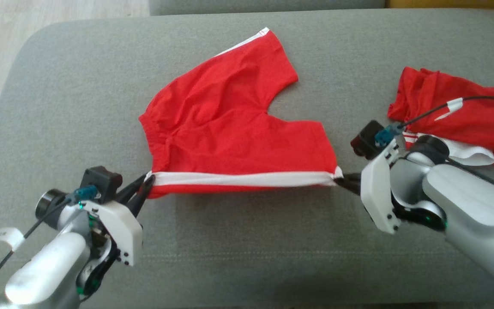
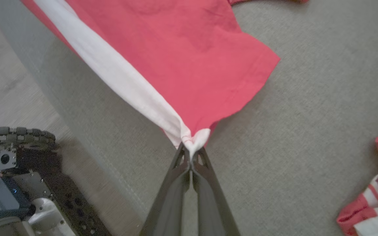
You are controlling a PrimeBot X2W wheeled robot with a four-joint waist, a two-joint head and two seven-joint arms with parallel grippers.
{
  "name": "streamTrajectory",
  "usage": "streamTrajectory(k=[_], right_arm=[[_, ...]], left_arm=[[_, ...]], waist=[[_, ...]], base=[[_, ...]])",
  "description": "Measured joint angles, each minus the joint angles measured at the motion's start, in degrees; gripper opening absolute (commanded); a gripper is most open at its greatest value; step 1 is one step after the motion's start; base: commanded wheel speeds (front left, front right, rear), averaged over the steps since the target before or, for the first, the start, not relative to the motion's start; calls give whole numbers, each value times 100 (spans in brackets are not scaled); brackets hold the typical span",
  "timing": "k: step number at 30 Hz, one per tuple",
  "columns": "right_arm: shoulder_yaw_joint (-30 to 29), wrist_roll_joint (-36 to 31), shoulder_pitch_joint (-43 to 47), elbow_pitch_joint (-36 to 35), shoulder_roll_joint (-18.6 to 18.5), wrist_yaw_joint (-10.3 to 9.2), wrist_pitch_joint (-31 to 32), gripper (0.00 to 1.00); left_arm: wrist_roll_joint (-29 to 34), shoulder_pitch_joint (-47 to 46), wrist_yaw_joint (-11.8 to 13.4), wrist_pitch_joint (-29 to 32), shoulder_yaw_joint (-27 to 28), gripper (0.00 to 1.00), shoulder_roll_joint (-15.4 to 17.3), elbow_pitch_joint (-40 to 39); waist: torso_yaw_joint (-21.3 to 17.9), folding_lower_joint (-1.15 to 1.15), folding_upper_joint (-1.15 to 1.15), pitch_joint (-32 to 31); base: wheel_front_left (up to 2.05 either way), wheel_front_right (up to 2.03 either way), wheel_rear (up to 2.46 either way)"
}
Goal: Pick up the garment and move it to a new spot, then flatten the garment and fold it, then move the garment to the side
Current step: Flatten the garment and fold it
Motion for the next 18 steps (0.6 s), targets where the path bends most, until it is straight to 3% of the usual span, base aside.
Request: streamTrajectory(k=[7, 18], right_arm=[[38, 219, 298, -781, -543, 0, 744, 0], [46, 836, 809, -1513, -1004, 0, 1529, 0]], left_arm=[[0, 237, 45, 180, -168, 0, 121, -412], [-37, 815, 43, 555, -457, 0, 505, -1005]], waist=[[67, 0, 0, -41], [111, 0, 0, -319]], base=[[0, 0, 0], [0, 0, 0]])
